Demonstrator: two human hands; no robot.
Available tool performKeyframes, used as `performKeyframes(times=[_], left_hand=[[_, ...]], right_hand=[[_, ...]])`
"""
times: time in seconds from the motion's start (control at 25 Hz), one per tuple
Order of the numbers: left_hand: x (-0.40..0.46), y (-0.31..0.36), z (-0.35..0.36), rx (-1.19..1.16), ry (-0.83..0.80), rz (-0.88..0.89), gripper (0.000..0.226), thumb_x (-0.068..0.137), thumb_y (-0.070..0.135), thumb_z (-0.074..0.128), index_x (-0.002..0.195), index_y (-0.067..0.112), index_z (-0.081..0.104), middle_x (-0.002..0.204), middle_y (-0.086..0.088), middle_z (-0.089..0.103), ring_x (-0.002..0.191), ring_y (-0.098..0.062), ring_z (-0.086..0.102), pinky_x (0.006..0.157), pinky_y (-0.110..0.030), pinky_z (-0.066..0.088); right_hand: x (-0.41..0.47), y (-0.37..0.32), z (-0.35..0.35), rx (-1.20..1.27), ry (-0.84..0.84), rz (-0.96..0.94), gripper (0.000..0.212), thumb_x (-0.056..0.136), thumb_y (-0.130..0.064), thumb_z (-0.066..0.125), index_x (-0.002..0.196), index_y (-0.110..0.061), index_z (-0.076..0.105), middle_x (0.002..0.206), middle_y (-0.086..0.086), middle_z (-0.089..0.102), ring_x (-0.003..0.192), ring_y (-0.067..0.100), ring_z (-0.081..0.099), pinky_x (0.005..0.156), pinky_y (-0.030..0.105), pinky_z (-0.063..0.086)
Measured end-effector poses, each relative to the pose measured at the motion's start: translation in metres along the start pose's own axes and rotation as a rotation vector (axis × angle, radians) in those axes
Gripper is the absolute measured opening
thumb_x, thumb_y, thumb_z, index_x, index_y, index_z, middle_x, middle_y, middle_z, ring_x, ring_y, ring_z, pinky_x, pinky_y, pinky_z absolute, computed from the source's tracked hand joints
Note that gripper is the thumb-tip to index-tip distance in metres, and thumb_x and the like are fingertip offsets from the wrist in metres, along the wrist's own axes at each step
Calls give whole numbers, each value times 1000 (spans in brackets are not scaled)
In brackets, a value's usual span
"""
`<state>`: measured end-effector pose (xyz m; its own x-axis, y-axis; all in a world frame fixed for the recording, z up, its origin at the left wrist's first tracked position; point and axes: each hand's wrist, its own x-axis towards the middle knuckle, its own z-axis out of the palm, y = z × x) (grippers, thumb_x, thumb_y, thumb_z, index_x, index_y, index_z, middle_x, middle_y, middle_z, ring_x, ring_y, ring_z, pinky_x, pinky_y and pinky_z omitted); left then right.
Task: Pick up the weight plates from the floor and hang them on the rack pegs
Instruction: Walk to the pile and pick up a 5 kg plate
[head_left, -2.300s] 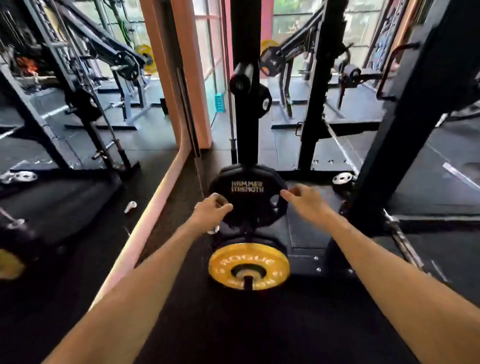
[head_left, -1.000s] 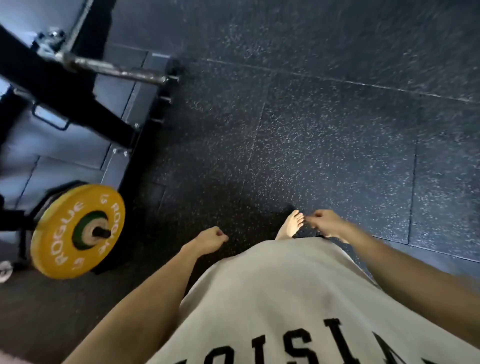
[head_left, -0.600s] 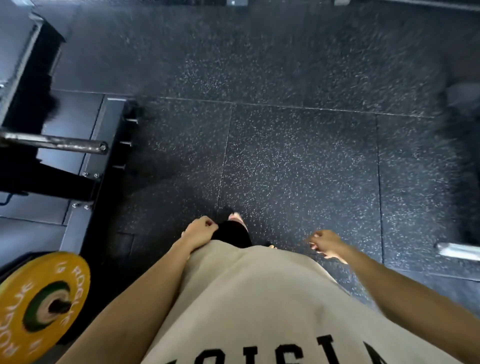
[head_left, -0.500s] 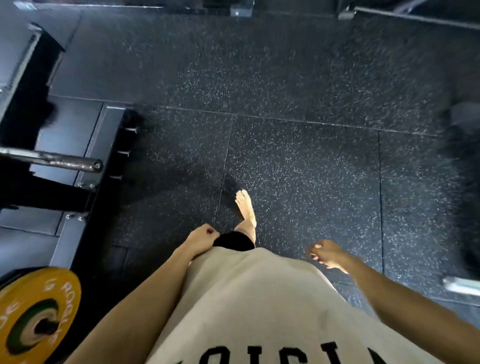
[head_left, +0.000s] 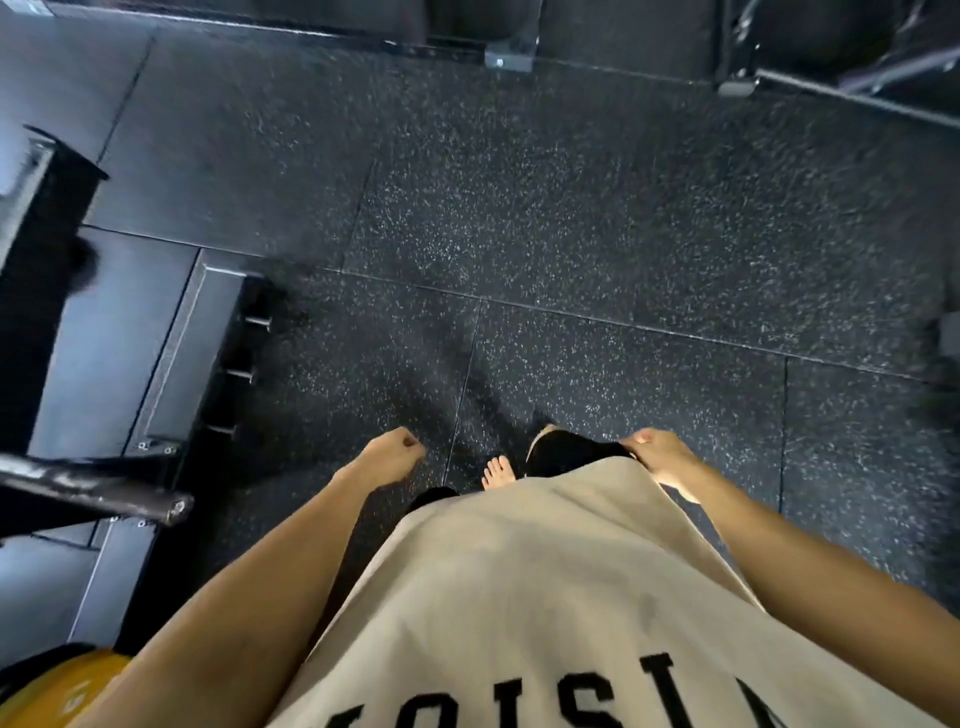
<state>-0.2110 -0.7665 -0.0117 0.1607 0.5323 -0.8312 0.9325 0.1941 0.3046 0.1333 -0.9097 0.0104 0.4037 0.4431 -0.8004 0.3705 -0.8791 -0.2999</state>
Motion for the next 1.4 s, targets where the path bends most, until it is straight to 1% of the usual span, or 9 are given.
performKeyframes(times=[0.12, 0.28, 0.4, 0.56, 0.68, 0.88, 1.0, 1.16, 1.4], left_hand=[[49, 30, -53, -58, 3, -31, 26, 100, 27, 50, 118, 10, 59, 97, -5, 61, 86, -22, 56, 79, -32, 45], [107, 56, -117, -84, 14, -124, 31, 98, 30, 53, 120, 9, 59, 117, -12, 65, 97, -26, 58, 82, -31, 44], [135, 77, -179, -244, 113, -233, 33, 98, 28, 52, 121, 6, 60, 122, -15, 64, 110, -31, 59, 90, -33, 45], [177, 88, -259, -465, 290, -370, 36, 99, 31, 51, 118, 2, 60, 123, -17, 63, 115, -32, 58, 91, -34, 43], [218, 84, -304, -573, 257, -434, 35, 99, 31, 51, 119, 2, 59, 127, -15, 62, 118, -30, 56, 92, -32, 41], [295, 58, -416, -554, 77, -392, 39, 101, 31, 44, 131, 10, 58, 137, -10, 55, 124, -28, 52, 97, -28, 40], [312, 39, -509, -649, 182, -431, 33, 98, 29, 51, 123, 7, 59, 127, -11, 61, 115, -29, 58, 93, -31, 45], [339, -8, -632, -749, 343, -477, 34, 100, 29, 50, 125, 7, 57, 128, -13, 60, 116, -32, 57, 95, -37, 45], [388, -71, -752, -975, 316, -552, 33, 100, 30, 49, 122, 7, 55, 121, -16, 62, 103, -35, 61, 77, -38, 48]], right_hand=[[60, -81, -28, 2, -56, -20, 26, 91, -25, 59, 84, 0, 64, 88, 19, 65, 82, 30, 59, 68, 33, 39], [142, -194, -68, -100, -141, -55, 25, 93, -25, 59, 90, -2, 69, 95, 16, 68, 92, 29, 61, 73, 32, 42], [193, -299, -105, -218, -185, -72, 22, 92, -23, 58, 77, -8, 64, 86, 19, 67, 79, 25, 56, 67, 29, 36], [246, -438, -142, -287, -204, -130, 13, 95, -26, 56, 90, -14, 61, 93, 12, 64, 81, 23, 54, 64, 27, 39], [284, -536, -143, -360, -268, -172, 13, 98, -24, 53, 99, -13, 59, 95, 9, 61, 85, 21, 52, 58, 24, 34], [340, -716, -104, -511, -305, -241, 21, 98, -25, 53, 108, -9, 61, 100, 10, 62, 84, 21, 51, 56, 25, 34], [350, -823, -75, -608, -307, -324, 18, 96, -24, 56, 103, -8, 63, 97, 10, 63, 76, 18, 53, 56, 26, 38], [364, -973, -20, -706, -289, -466, 21, 93, -25, 61, 104, -10, 69, 103, 9, 69, 99, 25, 63, 85, 33, 46], [392, -1166, 82, -915, -397, -594, 23, 93, -30, 59, 106, -15, 69, 91, 3, 65, 90, 22, 58, 81, 34, 45]])
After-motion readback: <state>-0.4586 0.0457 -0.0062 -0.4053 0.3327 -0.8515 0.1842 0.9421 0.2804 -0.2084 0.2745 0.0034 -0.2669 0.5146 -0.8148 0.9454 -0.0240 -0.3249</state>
